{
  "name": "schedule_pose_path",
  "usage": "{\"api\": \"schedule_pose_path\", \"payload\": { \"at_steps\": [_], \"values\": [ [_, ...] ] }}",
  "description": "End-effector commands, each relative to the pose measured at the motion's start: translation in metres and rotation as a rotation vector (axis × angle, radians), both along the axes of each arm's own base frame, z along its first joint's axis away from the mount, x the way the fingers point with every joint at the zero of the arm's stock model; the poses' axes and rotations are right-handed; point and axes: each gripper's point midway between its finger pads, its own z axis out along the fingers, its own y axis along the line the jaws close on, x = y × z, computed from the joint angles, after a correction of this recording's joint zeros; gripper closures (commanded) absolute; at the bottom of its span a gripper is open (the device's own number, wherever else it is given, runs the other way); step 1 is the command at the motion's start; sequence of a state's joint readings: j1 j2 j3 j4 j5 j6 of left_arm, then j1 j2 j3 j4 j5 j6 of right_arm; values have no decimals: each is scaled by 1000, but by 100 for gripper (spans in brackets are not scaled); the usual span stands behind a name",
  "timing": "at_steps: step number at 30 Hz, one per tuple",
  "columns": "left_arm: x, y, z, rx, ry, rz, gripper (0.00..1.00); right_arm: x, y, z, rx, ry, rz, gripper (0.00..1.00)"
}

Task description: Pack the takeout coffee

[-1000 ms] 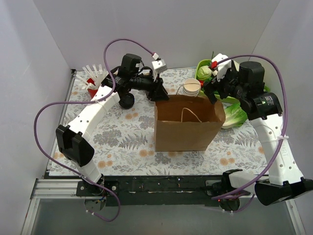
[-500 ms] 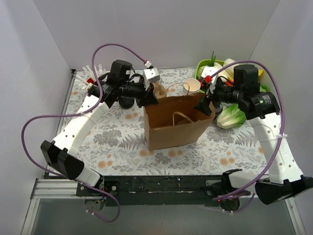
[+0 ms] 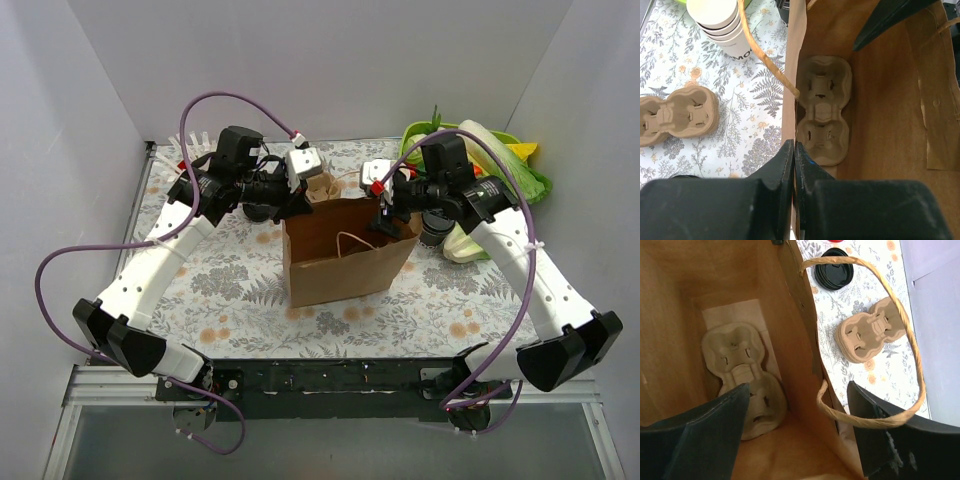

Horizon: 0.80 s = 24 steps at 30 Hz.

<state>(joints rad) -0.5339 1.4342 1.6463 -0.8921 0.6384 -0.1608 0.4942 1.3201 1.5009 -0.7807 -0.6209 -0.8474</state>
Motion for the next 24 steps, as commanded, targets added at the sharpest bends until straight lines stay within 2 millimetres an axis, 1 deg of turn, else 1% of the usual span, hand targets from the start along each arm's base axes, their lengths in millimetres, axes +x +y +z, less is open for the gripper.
{"api": "schedule_pose_path", "payload": {
  "at_steps": [1,5,7,8,9,10,11,12,13,14,15,16,18,19,20,21,22,23,24],
  "values": [
    [-3,6,12,4,-63,-8,100,7,12,13,23,-92,54,19],
    [-3,7,11,9,-67,-7,100,7,7,33,26,-185,50,20],
    [-3,7,16,-5,-87,-5,100,5,5,26,3,-219,72,21],
    [-4,6,18,-12,-93,-6,100,3,4,15,-9,-202,82,24],
    [-3,6,19,-16,-102,-1,100,2,5,8,-15,-194,97,29],
    [-2,7,22,-22,-119,3,100,0,6,3,-16,-175,106,42],
    [-1,7,22,-23,-124,7,100,-1,11,0,-9,-152,124,51],
    [0,7,23,-24,-132,10,94,-2,13,-1,-9,-140,135,63],
    [0,8,26,-29,-145,15,88,-2,15,-1,-11,-125,139,82],
    [2,9,26,-26,-150,22,83,-1,18,-2,-8,-105,136,87],
    [3,9,28,-31,-154,31,63,-1,20,3,-1,-109,135,91],
    [4,9,31,-38,-161,40,54,0,20,4,1,-108,130,99],
    [6,12,42,-62,-169,85,37,-2,22,11,12,-122,123,99],
    [10,12,53,-90,-197,113,33,-5,22,14,15,-128,123,99],
    [7,17,69,-121,-231,141,29,-13,21,20,18,-142,129,99],
    [12,23,84,-141,-267,196,27,-18,21,18,11,-146,139,99],
    [13,26,107,-201,-315,238,25,-23,19,18,1,-155,139,99],
    [15,33,123,-234,-357,286,22,-36,19,24,8,-179,156,99],
    [14,49,143,-271,-417,366,19,-43,18,22,0,-182,163,99]
  ]
}}
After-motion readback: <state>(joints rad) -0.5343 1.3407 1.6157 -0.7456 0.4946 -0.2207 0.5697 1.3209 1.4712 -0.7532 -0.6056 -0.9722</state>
